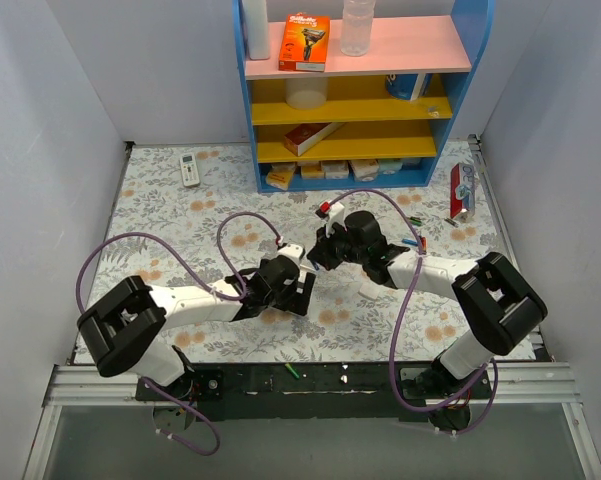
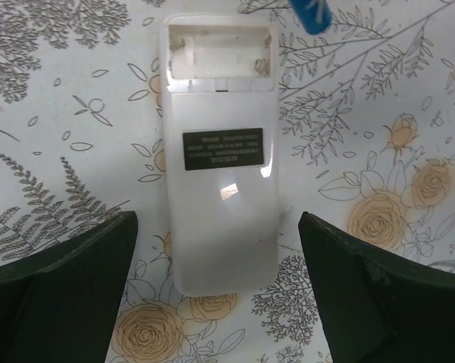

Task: Load the batteries into the remote control

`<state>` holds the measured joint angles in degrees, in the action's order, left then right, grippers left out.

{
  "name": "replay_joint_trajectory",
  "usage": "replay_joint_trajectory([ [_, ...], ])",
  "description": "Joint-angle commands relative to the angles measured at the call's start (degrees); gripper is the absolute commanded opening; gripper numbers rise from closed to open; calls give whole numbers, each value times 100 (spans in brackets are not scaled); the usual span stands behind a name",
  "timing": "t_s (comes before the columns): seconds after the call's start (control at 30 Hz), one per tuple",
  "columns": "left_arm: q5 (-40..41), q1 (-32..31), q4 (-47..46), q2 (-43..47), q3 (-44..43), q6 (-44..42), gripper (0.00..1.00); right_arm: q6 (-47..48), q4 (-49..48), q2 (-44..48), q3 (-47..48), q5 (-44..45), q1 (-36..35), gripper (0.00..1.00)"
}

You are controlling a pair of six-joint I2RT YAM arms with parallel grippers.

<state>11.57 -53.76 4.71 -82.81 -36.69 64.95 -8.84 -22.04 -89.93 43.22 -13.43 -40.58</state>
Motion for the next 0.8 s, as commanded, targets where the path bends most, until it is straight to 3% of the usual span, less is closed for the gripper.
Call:
replay_joint_trajectory([
  [0.0,187,-108,188,-69,-181,9,85,-4,-380,222,-68,113,-20,1],
  [0.47,-480,-170,-154,-306,-286,-1238,50,-91,-511,345,-332,87,-20,1],
  [0.77,-1087,-170,-234,-412,-392,-1722,44,-170,-713,169,-420,-37,-20,1],
])
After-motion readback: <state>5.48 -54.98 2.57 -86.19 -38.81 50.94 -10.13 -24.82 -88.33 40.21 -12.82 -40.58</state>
